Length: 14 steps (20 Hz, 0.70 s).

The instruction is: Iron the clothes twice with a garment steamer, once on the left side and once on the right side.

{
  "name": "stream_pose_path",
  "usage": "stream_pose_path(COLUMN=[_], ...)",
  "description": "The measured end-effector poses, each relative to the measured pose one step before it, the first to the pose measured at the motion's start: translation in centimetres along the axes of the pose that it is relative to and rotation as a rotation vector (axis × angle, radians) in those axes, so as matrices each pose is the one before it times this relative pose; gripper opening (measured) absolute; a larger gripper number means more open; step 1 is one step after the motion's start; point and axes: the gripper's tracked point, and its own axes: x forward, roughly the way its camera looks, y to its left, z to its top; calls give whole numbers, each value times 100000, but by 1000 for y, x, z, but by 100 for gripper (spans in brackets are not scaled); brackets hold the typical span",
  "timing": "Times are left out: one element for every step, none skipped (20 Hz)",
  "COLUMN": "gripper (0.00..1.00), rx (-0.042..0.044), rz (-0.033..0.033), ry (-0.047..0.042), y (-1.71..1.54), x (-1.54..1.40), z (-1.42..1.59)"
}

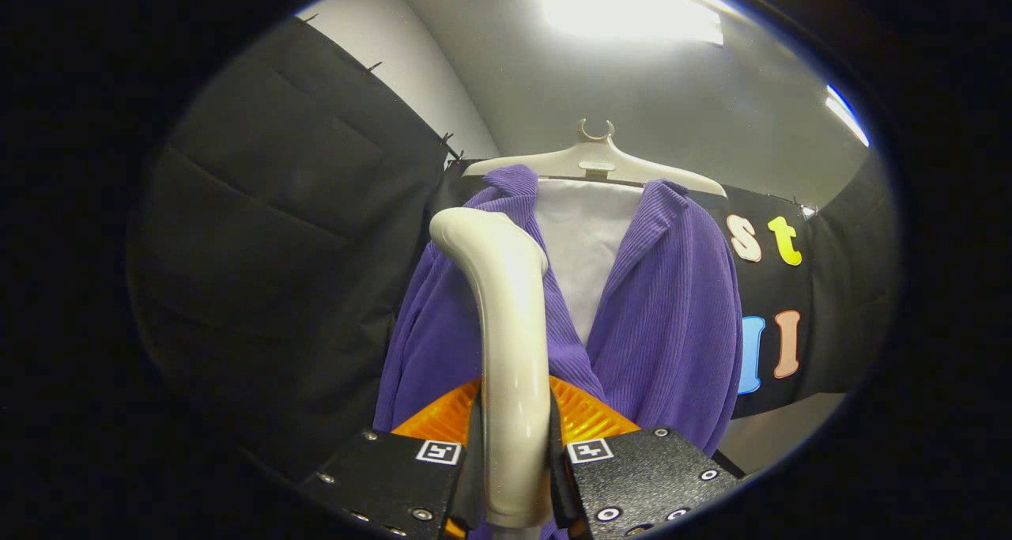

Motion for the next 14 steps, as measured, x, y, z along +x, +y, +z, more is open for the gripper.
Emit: stream_pose_path(gripper=[34, 34, 34, 34, 34, 34, 34, 34, 34, 34, 34, 34, 34, 34], rx=[-688, -251, -67, -448, -486, -307, -175, -71, -153, -23, 150, 477, -173, -179], rz=[217, 463, 556, 750, 332, 300, 219, 209, 336, 636, 741, 914, 123, -432], ry=[728, 683, 1260, 1356, 988, 993, 1103, 982, 918, 1012, 1512, 2942, 2785, -388], y=[61, 142, 211, 2, -67, -40, -42, 96, 157, 241, 290, 125, 95, -88], x=[-397, -379, -397, -413, -445, -498, -407, -457, -471, -445, -415, -318, -483, -505], z=[-753, -761, -838, -976, -802, -870, -847, -740, -738, -720, -867, -1342, -1591, -529])
